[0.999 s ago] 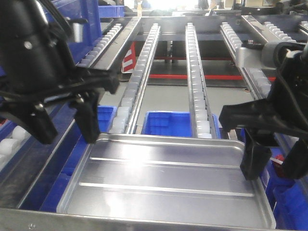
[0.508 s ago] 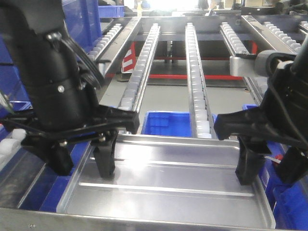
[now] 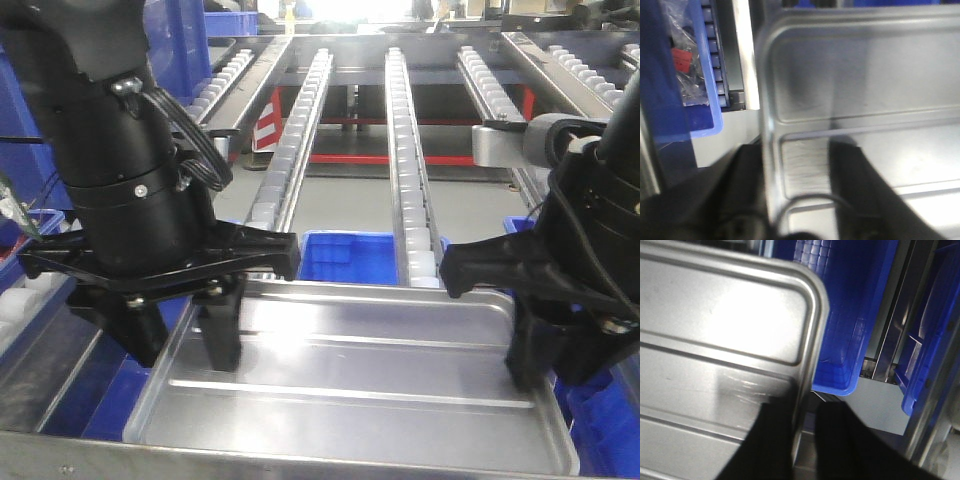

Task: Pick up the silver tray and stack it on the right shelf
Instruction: 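Lower both grippers onto opposite short edges of the silver tray, then close both grippers on the tray edges, then lift the silver tray up off the shelf with both grippers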

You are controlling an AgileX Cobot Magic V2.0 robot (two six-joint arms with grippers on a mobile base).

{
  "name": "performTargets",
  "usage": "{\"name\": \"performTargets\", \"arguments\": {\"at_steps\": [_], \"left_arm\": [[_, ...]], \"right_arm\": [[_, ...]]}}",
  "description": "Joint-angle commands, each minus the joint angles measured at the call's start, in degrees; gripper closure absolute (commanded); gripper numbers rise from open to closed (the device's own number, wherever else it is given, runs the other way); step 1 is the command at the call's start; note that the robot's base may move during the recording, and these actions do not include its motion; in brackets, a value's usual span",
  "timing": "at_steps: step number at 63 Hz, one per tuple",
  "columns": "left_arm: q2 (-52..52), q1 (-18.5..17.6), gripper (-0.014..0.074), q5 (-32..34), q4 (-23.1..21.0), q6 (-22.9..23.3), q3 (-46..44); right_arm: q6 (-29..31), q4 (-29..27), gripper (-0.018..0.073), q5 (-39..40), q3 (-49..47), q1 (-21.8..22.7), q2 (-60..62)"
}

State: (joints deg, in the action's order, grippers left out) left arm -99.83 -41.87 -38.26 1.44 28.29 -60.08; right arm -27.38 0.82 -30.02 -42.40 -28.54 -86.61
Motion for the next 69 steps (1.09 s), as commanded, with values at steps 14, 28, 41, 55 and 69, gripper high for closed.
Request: {"name": "performTargets", "arguments": {"at_steps": [14,28,41,55,69], "left_arm": [[1.7,0.0,0.0691,1.7,3.1,3.5,-1.3],[2.2,-0.1,0.0689,-1.8,3.7,4.8,-3.1],[6.3,-0.1,0.0689,-6.1,5.0,4.8,-6.3],[12.4,-0.1,0.0689,-13.3,7.7,4.8,-11.0],[17.6,-0.1,0.0689,-18.1,7.7,4.8,-16.6]], "right_arm": [[0.1,0.8,0.0503,1.2,-1.6,0.0,1.0],[0.1,0.8,0.0503,-0.7,-1.8,0.0,2.6],[0.1,3.1,0.0503,-7.3,-5.4,0.0,8.3],[0.1,5.3,0.0503,-15.0,-11.8,0.0,15.9],[0.1,6.6,0.0503,-19.5,-15.5,0.0,21.5]]}}
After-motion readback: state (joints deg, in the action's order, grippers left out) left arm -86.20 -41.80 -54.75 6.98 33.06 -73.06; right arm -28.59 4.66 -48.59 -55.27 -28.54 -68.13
